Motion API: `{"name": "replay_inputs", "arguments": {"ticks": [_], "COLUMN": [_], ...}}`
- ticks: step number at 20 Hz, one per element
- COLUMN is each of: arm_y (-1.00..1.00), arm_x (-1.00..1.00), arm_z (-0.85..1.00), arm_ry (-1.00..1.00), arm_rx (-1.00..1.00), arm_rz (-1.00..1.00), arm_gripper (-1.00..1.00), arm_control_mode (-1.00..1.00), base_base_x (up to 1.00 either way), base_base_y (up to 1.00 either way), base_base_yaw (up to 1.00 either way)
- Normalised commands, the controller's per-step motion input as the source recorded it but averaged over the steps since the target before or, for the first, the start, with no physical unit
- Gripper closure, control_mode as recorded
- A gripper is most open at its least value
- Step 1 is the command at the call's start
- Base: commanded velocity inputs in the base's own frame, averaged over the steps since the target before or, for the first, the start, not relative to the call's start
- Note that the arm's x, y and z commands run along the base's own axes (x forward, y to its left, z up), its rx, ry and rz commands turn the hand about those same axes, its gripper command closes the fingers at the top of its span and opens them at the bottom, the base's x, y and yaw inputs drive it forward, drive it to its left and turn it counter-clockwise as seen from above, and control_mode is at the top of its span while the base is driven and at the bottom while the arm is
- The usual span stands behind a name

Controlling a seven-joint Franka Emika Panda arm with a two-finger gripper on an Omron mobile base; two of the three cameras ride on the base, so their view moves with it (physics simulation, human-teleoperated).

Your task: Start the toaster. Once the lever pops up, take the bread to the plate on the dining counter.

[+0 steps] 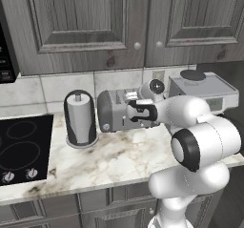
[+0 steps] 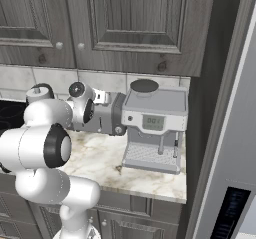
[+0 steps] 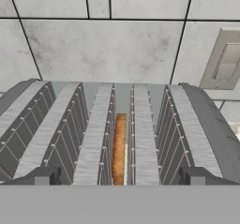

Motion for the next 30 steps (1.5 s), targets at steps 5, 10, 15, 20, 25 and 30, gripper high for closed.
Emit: {"name": "replay_inputs", "arguments": {"ticks": [5,10,15,20,25,30], "arm_y": [0.00,0.00,0.00,0.00,0.00,0.00], "arm_x": [0.00,0.00,0.00,0.00,0.00,0.00], "arm_z": [0.00,0.00,0.00,0.00,0.00,0.00], "arm_ry": [0.00,0.00,0.00,0.00,0.00,0.00], "arm_rx": [0.00,0.00,0.00,0.00,0.00,0.00], "arm_rz": [0.00,0.00,0.00,0.00,0.00,0.00], "arm_gripper": [-1.00,-1.00,-1.00,-1.00,-1.00,-1.00], "arm_control_mode": [-1.00,-1.00,-1.00,-1.00,-1.00,-1.00], "base_base_x": [0.00,0.00,0.00,0.00,0.00,0.00], "base_base_y": [0.00,0.00,0.00,0.00,0.00,0.00], "base_base_yaw": [0.00,0.00,0.00,0.00,0.00,0.00]}}
